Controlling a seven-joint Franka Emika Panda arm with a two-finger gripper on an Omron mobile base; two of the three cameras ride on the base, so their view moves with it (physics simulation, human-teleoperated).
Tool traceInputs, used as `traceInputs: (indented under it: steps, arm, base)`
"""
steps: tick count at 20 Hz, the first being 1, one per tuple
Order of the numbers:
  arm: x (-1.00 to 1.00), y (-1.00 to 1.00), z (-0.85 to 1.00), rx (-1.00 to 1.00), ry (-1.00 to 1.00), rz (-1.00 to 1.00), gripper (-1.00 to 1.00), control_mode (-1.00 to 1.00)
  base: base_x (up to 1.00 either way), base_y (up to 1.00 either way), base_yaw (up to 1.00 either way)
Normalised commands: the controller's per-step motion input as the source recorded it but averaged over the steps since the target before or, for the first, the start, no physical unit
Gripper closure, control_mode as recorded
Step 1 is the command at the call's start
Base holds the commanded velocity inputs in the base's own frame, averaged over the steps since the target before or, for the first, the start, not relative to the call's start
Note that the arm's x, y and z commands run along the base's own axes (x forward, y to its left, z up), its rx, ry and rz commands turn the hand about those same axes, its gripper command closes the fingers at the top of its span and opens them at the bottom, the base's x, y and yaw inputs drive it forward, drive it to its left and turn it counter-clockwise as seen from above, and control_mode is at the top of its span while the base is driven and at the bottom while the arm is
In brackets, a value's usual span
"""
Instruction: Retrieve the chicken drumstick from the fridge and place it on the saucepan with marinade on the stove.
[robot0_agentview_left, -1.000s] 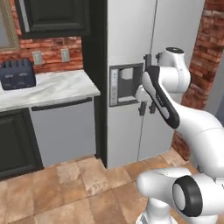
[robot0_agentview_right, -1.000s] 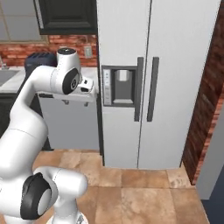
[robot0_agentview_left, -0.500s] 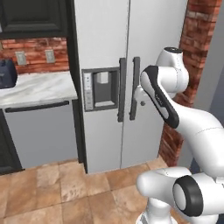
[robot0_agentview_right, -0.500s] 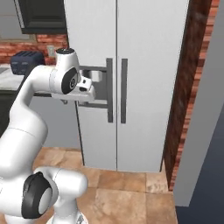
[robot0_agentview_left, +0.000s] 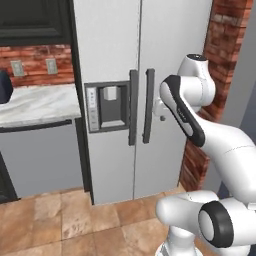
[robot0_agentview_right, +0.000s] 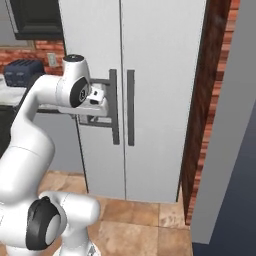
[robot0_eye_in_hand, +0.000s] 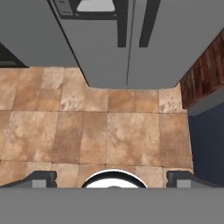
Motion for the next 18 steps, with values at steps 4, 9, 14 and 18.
traceInputs:
  steps: [4,9,14,18]
  arm:
    - [0.00,0.00,0.00,0.00,0.00,0.00,-1.00,1.00]
    - [0.00,0.00,0.00,0.00,0.00,0.00,-1.00,1.00]
    - [0.00,0.00,0.00,0.00,0.00,0.00,-1.00,1.00]
    - [0.00,0.00,0.00,0.00,0.00,0.00,-1.00,1.00]
  base:
    - [0.56,-0.31,0.02]
    - [0.39,-0.47,0.11]
    - [0.05,-0.46,0.11]
    - [0.00,-0.26,0.09]
